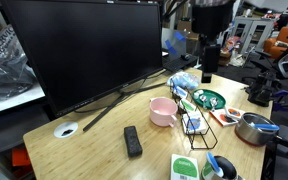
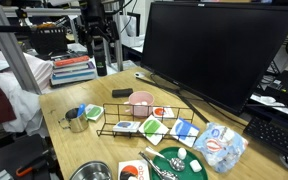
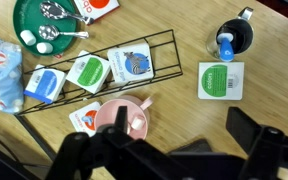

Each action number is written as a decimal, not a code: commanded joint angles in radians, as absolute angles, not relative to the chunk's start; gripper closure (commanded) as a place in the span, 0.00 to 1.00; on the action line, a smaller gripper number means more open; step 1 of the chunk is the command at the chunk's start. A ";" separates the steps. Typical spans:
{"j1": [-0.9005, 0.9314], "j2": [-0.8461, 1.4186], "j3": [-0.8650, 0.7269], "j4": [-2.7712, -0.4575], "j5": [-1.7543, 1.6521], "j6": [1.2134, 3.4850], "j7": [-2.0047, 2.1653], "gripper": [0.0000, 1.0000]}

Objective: Move the pink cup to the left side of the table

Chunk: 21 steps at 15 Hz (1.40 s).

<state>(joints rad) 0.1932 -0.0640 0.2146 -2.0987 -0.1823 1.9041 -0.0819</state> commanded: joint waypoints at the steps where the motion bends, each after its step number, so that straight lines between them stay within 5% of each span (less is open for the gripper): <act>1: 0.187 0.059 0.195 -2.022 -0.149 1.953 -0.206 0.00; 10: 0.193 0.066 0.193 -2.040 -0.161 1.976 -0.175 0.00; 21: 0.161 0.380 0.171 -1.910 -0.159 2.149 -0.289 0.00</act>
